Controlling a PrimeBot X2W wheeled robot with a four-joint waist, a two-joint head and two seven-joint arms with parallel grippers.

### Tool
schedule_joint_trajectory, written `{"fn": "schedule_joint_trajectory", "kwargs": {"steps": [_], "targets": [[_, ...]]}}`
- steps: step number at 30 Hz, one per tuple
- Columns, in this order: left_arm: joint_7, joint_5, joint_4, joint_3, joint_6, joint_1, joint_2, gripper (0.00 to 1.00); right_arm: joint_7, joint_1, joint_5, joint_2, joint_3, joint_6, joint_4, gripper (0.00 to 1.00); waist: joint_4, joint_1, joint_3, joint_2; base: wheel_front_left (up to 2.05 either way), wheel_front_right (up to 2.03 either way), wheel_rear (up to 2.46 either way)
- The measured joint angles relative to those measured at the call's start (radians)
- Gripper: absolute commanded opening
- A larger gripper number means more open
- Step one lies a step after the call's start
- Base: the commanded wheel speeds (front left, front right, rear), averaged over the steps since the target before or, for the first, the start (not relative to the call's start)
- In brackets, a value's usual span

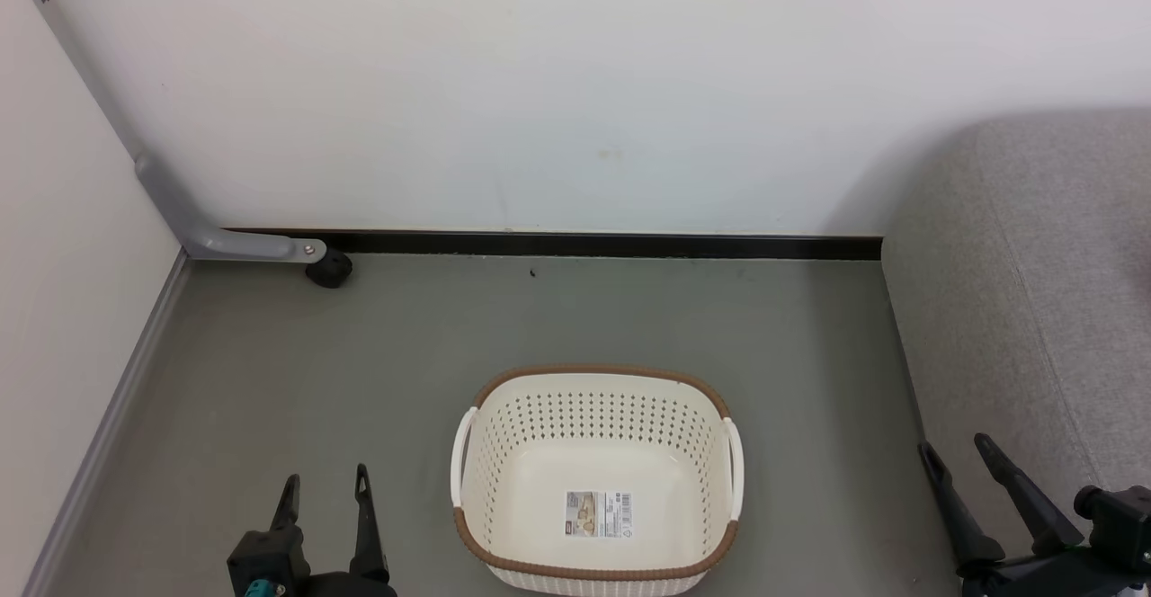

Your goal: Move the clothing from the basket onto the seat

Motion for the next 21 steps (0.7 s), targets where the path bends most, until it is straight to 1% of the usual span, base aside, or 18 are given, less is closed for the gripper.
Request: {"fn": "schedule_joint_trajectory", "kwargs": {"steps": [11,15,17,18,21], "targets": [[0.000,0.001,-0.012,-0.008,-0.004,0.011,-0.006,1.00,0.000,0.024,-0.062,0.014,-0.082,-0.008,0.006,1.00,-0.014,0.0001,-0.006,0.0000,0.00,0.00,0.00],[0.000,-0.007,-0.018,-0.006,-0.021,0.011,-0.006,1.00,0.000,0.024,-0.077,0.021,-0.099,-0.008,0.009,1.00,-0.019,0.0001,-0.007,0.0000,0.00,0.00,0.00],[0.000,-0.012,-0.019,-0.005,-0.021,0.011,-0.006,1.00,0.000,0.024,-0.082,0.023,-0.102,-0.007,0.009,1.00,-0.020,0.0001,-0.007,0.0000,0.00,0.00,0.00],[0.000,-0.017,-0.020,-0.004,-0.030,0.011,-0.006,1.00,0.000,0.024,-0.087,0.025,-0.106,-0.007,0.010,1.00,-0.021,0.0001,-0.008,0.0000,0.00,0.00,0.00],[0.000,-0.027,-0.021,-0.001,-0.041,0.011,-0.007,1.00,0.000,0.025,-0.106,0.030,-0.119,0.001,0.013,1.00,-0.023,0.0001,-0.010,0.0000,0.00,0.00,0.00]]}}
